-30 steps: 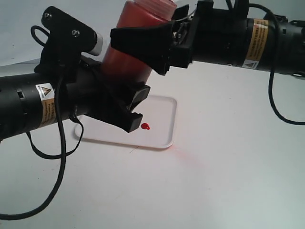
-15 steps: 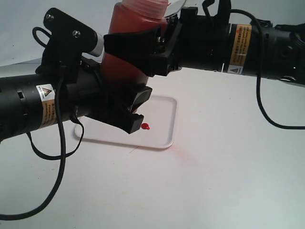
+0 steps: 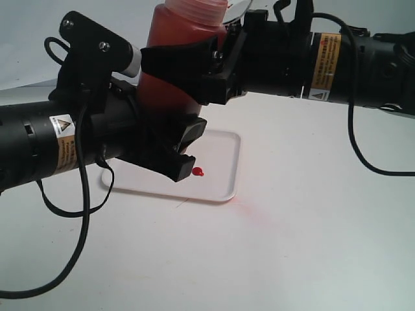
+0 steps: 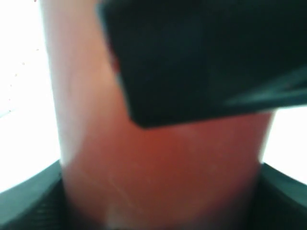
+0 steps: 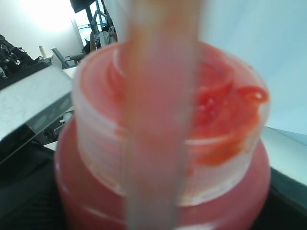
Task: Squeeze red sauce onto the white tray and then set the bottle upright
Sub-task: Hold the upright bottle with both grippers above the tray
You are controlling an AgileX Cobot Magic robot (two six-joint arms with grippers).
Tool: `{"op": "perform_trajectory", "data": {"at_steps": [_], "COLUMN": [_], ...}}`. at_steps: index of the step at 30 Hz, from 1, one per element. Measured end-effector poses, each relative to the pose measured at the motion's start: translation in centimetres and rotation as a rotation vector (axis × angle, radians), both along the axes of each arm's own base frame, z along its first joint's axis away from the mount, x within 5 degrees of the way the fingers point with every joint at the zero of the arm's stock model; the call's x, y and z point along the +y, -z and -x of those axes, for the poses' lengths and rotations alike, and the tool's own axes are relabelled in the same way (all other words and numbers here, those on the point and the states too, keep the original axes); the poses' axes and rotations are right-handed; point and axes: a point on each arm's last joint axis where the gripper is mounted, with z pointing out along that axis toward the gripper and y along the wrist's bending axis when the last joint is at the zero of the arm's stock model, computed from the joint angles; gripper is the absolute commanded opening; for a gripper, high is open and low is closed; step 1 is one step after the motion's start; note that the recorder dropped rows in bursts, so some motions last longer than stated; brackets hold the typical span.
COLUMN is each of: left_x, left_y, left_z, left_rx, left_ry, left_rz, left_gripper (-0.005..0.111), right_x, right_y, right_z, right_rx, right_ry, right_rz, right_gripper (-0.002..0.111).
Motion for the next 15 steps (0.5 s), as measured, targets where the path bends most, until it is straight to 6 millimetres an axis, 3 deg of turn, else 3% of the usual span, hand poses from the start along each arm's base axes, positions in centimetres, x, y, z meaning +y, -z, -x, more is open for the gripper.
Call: {"op": "perform_trajectory", "data": {"at_steps": [11, 15], "left_x": [0.00, 0.00], "left_y": [0.00, 0.00], "left_z": [0.00, 0.00], "left_rx": [0.000, 0.000], "left_ry": [0.000, 0.000], "left_rz": [0.000, 0.000], "left_gripper": [0.003, 0.014], "right_x": [0.00, 0.00], "right_y": [0.00, -0.01], "right_z": [0.00, -0.01], "right_rx": [-0.002, -0.002], "right_ry": [0.000, 0.001], "right_rz": [0.001, 0.000], "right_gripper": [0.000, 0.000]}}
